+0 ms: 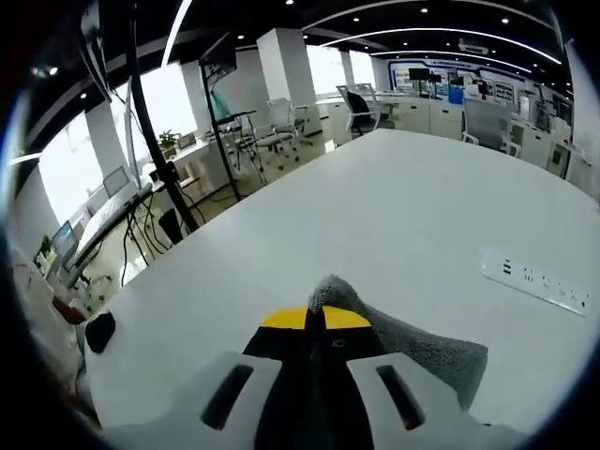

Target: Fold the towel on the table until its edges align and the towel forms a compact rectangular stack.

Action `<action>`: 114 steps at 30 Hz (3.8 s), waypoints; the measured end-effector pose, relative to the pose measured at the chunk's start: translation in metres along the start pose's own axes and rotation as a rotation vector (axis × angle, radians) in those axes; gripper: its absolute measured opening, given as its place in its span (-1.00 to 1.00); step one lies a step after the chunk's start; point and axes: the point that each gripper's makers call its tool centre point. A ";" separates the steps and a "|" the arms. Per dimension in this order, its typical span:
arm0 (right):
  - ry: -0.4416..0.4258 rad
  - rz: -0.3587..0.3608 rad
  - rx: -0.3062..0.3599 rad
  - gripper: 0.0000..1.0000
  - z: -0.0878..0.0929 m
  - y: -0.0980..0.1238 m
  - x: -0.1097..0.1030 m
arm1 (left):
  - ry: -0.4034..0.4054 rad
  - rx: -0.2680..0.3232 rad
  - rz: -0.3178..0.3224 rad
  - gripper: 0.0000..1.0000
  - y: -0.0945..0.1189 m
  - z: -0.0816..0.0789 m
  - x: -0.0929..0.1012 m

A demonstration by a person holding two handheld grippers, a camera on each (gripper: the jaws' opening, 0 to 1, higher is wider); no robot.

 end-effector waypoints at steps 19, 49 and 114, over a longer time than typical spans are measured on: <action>0.031 -0.019 -0.002 -0.82 -0.004 0.006 0.001 | -0.048 0.021 -0.038 -0.71 -0.001 -0.023 -0.016; 0.045 -0.024 -0.060 -0.43 0.027 0.049 0.031 | -0.189 0.031 -0.027 -0.29 -0.032 -0.066 -0.014; -0.140 0.020 -0.150 -0.53 0.154 0.108 0.012 | -0.317 -0.196 0.055 -0.37 -0.139 -0.077 -0.021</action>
Point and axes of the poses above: the point that each gripper's makers call its tool centre point, and the gripper's own axes: y roughly backward along the fingers, x roughly to its right, z roughly out of its underside, and after that the axes turned 13 degrees about y, right-handed
